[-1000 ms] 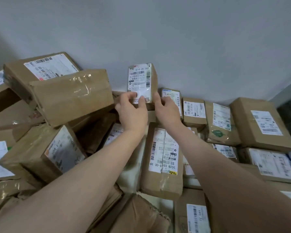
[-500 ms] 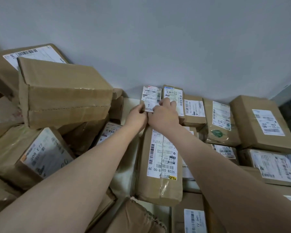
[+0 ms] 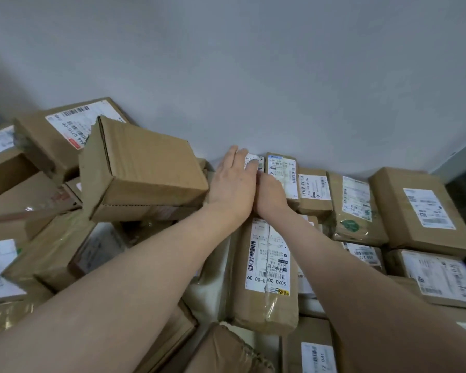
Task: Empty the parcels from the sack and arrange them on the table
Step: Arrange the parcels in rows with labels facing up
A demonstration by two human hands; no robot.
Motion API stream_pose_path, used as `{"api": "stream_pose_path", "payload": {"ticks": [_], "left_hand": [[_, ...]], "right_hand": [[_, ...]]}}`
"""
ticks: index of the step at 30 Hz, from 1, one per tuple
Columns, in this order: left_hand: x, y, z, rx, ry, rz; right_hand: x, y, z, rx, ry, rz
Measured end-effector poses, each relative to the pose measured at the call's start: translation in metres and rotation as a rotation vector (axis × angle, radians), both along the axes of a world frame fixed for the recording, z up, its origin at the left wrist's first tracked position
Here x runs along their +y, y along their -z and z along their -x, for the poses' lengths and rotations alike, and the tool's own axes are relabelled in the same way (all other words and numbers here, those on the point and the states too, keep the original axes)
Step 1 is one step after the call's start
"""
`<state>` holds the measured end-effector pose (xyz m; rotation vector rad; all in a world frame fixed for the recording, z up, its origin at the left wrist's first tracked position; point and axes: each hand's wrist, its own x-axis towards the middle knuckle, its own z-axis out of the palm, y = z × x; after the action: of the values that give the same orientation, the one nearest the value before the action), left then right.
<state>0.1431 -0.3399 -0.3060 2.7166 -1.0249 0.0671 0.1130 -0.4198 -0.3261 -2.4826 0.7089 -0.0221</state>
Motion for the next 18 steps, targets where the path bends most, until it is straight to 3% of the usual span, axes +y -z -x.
{"api": "stream_pose_path", "payload": {"ticks": [5,8,11,14,16,18], "left_hand": [[0.021,-0.043,0.002,-0.011,0.099,0.267],[0.044,-0.058,0.002,-0.188,-0.040,0.348],[0.074,-0.064,0.004,-0.347,-0.373,0.172],[0.089,-0.079,0.003,-0.168,-0.620,-0.048],[0.088,-0.090,0.004,-0.030,-0.648,-0.132],[0.083,-0.102,0.009,-0.008,-0.614,-0.132]], "right_hand": [[0.018,-0.019,0.015,-0.038,0.019,-0.315],[0.030,-0.031,0.025,-0.125,0.040,-0.498],[0.040,-0.037,0.027,-0.170,0.027,-0.609],[0.052,-0.046,0.030,-0.113,-0.010,-0.694],[0.064,-0.049,0.030,-0.079,-0.036,-0.799],[0.076,-0.058,0.033,-0.123,-0.041,-0.830]]}}
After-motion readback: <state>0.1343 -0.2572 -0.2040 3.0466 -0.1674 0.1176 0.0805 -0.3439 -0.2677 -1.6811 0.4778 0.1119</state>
